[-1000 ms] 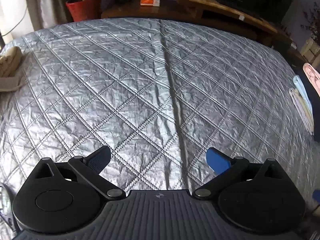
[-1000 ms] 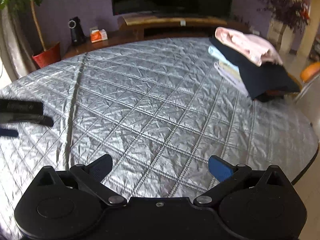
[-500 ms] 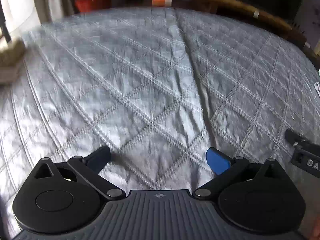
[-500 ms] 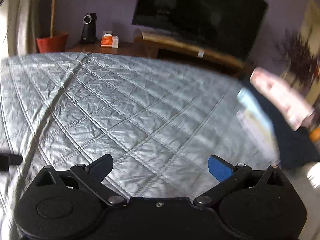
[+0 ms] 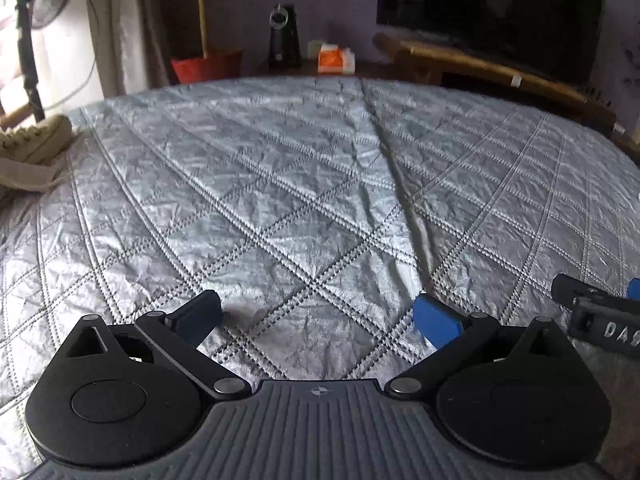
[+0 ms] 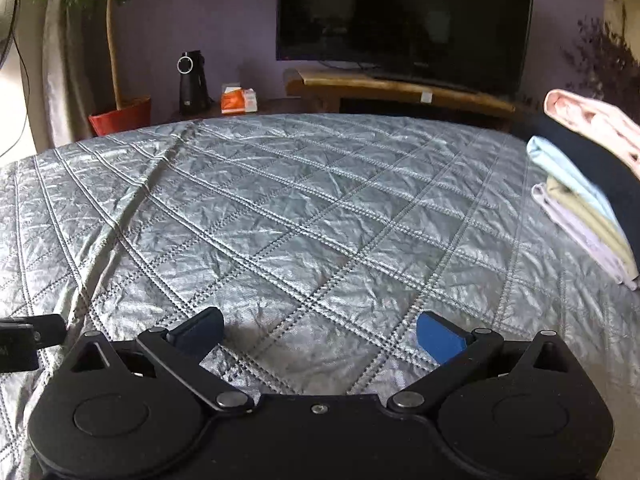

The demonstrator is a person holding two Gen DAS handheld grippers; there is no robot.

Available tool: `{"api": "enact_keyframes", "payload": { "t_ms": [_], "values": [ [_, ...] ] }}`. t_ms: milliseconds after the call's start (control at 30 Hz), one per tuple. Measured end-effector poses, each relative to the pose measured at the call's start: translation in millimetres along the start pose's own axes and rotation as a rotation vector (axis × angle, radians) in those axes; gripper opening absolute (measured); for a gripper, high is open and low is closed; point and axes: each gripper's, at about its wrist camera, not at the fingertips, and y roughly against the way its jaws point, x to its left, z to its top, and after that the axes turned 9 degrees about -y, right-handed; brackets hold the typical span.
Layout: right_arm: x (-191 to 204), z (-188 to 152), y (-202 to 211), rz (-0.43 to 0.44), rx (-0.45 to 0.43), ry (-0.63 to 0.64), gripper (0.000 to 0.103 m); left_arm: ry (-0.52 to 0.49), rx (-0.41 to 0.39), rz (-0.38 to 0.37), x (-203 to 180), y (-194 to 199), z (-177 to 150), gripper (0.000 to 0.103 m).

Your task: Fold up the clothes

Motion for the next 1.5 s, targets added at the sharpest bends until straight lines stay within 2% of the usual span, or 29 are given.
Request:
{"api": "enact_keyframes", "payload": {
  "t_ms": [233,1500],
  "values": [
    [-6.7,3.1,-1.4,0.011,0.005,-0.007,0.103,-0.010,-0.056,0.019,-2.9,-2.1,-2.6,0.103],
    [-4.4,4.4,-4.2,0.010,0.005,-0.005,0.103,0.005,-0.056,0.006,1.9,-3.6,-5.8,0.103]
  ]
}}
